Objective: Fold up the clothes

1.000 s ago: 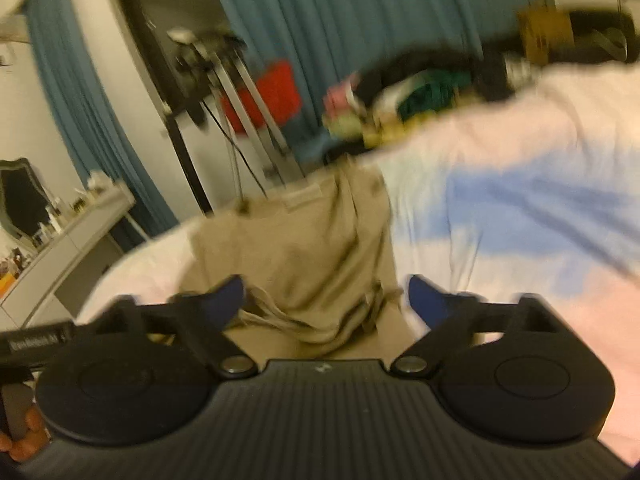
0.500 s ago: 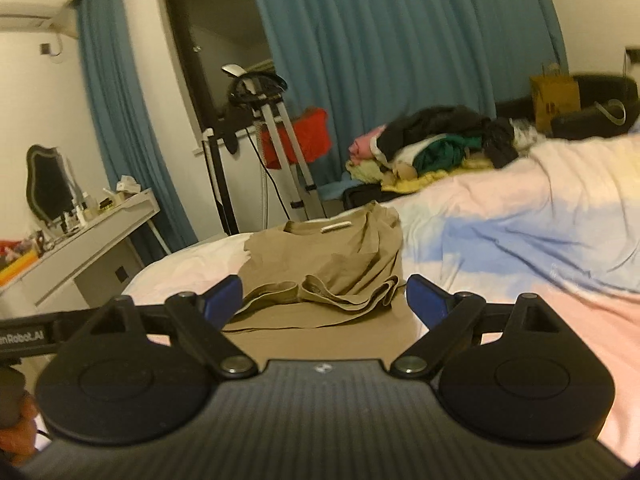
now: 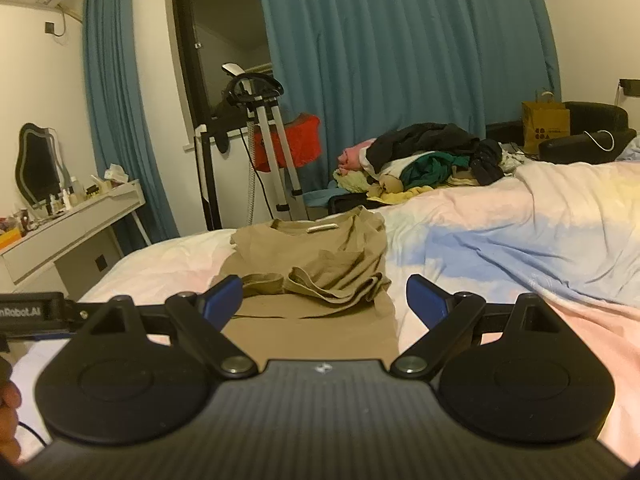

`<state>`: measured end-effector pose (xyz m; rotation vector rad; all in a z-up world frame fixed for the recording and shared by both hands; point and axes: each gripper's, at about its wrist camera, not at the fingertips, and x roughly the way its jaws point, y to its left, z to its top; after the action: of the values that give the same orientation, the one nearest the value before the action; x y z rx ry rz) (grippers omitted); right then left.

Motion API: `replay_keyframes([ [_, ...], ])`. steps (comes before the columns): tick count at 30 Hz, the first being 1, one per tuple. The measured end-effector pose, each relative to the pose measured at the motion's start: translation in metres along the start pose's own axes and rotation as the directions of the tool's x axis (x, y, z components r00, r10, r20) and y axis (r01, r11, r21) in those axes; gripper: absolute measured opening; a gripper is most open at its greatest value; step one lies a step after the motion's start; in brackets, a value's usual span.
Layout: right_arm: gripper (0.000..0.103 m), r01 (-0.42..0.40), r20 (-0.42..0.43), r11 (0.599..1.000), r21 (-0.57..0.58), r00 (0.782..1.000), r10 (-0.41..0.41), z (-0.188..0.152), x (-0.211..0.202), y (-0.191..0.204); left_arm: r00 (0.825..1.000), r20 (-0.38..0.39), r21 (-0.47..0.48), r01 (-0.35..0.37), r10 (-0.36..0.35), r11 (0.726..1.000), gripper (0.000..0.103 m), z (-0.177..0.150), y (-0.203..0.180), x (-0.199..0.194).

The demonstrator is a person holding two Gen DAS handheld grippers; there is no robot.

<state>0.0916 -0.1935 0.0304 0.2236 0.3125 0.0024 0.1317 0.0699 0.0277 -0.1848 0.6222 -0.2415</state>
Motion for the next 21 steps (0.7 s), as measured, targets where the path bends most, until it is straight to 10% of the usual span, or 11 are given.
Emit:
replay_keyframes([
  [13, 0.090, 0.076, -0.160, 0.974, 0.214, 0.986, -0.041, -0.016, 0.025, -0.031, 0.989, -0.140, -0.222, 0.010, -0.042, 0.975, 0.095, -0.010, 0.026, 0.023],
  [21, 0.090, -0.009, -0.200, 0.943, 0.332, 0.976, 0.080, -0.023, 0.028, -0.030, 0.946, -0.267, -0.506, 0.022, -0.181, 0.862, 0.093, -0.032, 0.062, 0.053],
])
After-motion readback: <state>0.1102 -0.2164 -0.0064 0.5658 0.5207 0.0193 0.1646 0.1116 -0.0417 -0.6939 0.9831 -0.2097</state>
